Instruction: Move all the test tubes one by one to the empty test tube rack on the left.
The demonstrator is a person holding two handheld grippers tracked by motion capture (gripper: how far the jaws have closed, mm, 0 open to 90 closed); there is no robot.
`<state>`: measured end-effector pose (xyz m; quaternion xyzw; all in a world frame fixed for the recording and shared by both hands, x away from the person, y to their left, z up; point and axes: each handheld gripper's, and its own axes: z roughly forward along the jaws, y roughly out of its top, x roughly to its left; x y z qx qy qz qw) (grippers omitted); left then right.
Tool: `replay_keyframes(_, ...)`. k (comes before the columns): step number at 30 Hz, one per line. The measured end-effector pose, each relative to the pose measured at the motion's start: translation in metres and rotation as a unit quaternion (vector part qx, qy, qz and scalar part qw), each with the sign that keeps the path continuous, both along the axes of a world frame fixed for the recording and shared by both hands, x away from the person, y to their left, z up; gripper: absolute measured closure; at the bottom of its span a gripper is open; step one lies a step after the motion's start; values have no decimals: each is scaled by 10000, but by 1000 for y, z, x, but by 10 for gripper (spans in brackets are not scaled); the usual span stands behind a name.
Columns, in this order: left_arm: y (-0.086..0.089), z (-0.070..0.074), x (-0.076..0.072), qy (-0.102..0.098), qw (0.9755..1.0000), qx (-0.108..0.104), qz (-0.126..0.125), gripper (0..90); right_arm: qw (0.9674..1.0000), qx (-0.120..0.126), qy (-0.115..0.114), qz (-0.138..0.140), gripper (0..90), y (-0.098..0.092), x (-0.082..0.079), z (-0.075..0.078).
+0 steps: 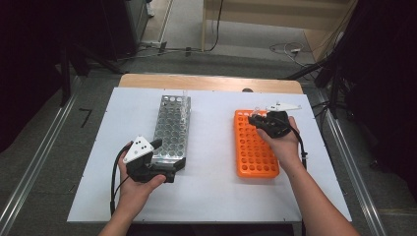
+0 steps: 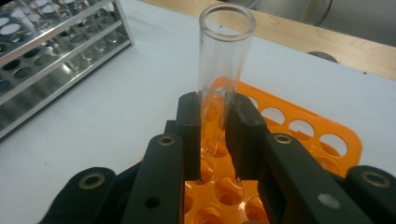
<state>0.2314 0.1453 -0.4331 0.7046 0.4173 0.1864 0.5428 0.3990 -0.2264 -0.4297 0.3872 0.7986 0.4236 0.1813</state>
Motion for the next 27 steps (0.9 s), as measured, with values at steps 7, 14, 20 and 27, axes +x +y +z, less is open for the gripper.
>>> replay_keyframes(7, -3, 1, -1, -14, 10000, 11, -50, 0, 9994, 123, -7, 311, 740, 2, -17, 4)
replay_keyframes(14, -7, 2, -1, -15, 10000, 22, -93, 0, 9978, 236, -14, 626, 740, 9, -40, 3)
replay_keyframes(20, -10, 2, -2, -28, 9999, 24, -137, 0, 9960, 244, -69, 854, 739, 16, -61, 2)
replay_keyframes(27, -13, 3, -2, -34, 9998, 31, -200, 0, 9944, 236, -76, 1030, 740, 21, -77, 2)
